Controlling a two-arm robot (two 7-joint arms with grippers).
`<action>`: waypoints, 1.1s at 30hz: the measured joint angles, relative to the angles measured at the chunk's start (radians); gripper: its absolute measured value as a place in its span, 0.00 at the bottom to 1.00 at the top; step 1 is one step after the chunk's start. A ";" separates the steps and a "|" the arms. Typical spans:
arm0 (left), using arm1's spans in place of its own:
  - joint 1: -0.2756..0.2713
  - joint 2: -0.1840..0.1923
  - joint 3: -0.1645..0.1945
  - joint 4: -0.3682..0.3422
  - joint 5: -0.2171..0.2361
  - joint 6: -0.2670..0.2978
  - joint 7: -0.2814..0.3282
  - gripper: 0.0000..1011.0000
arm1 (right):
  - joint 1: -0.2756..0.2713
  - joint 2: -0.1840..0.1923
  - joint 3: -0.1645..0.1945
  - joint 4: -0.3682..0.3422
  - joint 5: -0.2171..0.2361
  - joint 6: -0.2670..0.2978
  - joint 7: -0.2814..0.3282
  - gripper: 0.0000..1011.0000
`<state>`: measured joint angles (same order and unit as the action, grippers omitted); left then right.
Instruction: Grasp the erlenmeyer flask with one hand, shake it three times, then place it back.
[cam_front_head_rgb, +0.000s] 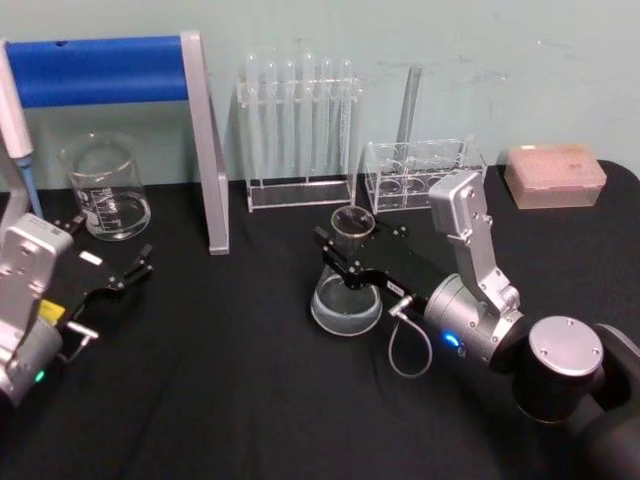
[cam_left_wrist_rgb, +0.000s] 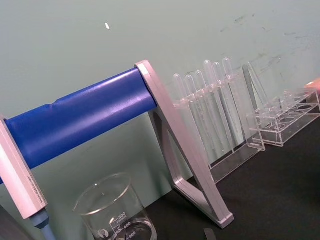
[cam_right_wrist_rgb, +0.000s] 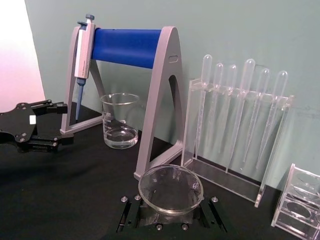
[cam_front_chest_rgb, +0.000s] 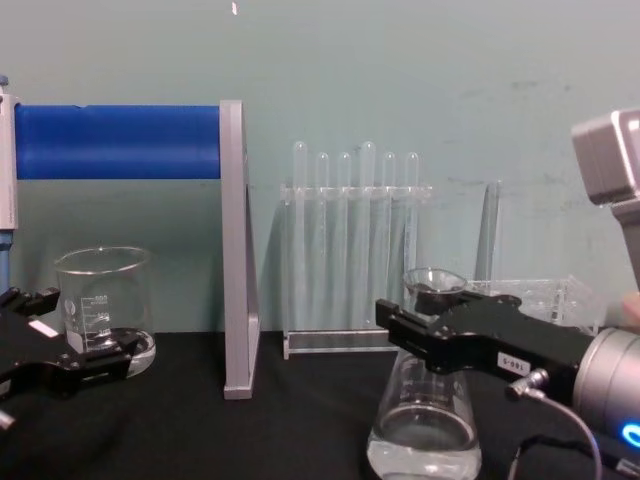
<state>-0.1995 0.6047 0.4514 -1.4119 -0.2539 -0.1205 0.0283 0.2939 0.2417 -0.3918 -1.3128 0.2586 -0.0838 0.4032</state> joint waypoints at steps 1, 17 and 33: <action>0.000 0.000 0.000 0.000 0.000 0.000 0.000 0.99 | 0.000 -0.001 -0.001 0.002 -0.001 0.001 0.000 0.44; 0.000 0.000 0.000 0.000 0.000 0.000 0.000 0.99 | -0.004 0.000 -0.006 0.005 -0.007 0.015 -0.004 0.44; 0.000 0.000 0.000 0.000 0.000 0.000 0.000 0.99 | -0.008 0.004 -0.011 0.000 -0.017 0.028 -0.008 0.44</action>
<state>-0.1995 0.6047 0.4514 -1.4120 -0.2539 -0.1206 0.0283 0.2863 0.2458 -0.4027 -1.3125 0.2419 -0.0562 0.3951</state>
